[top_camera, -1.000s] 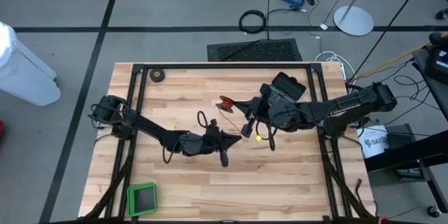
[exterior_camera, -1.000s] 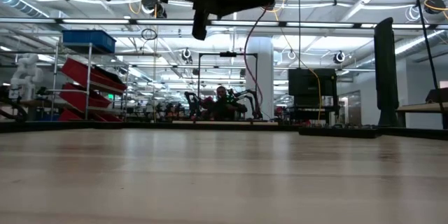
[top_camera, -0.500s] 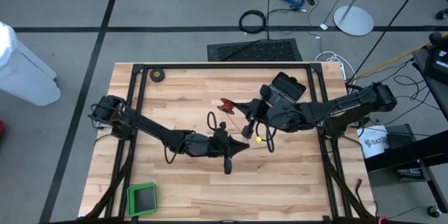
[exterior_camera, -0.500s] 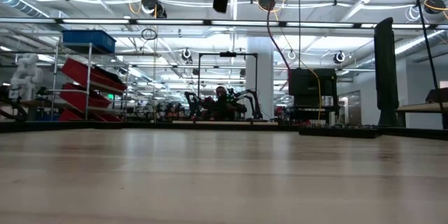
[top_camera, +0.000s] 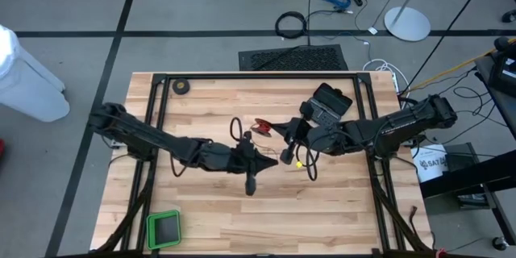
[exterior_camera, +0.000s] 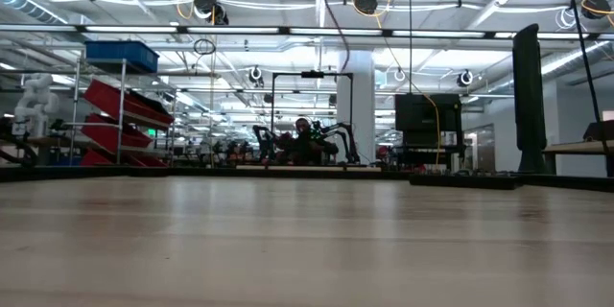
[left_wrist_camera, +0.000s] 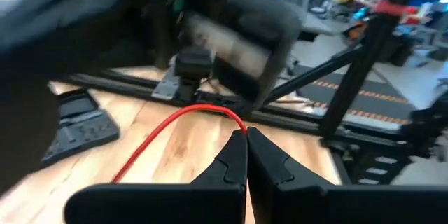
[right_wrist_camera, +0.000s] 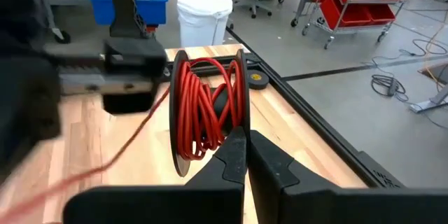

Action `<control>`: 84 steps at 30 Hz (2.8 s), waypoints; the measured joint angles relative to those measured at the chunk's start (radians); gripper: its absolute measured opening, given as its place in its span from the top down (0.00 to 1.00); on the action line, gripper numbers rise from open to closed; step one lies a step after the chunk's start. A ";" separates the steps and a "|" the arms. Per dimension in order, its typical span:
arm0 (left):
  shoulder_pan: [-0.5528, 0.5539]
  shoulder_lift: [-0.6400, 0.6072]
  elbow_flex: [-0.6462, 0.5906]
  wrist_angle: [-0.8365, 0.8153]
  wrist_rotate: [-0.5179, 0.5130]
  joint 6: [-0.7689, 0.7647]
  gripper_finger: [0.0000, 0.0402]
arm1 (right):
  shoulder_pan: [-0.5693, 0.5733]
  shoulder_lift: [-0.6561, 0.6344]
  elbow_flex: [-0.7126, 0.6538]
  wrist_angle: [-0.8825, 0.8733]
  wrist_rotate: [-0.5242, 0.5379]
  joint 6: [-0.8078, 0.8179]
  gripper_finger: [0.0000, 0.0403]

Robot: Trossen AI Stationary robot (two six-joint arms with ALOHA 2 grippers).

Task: Coil cords
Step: Coil the red wire into the spool

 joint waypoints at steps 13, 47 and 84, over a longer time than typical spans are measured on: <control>-0.004 -0.047 0.000 0.019 0.122 -0.011 1.00 | 0.003 0.000 0.000 -0.012 0.001 0.019 1.00; -0.292 -0.159 0.000 -0.529 -0.192 -0.211 0.65 | 0.015 -0.003 -0.001 -0.035 -0.004 0.006 1.00; -0.174 0.010 -0.222 -0.050 -0.618 -0.153 0.65 | 0.050 -0.078 -0.001 -0.102 -0.086 0.023 1.00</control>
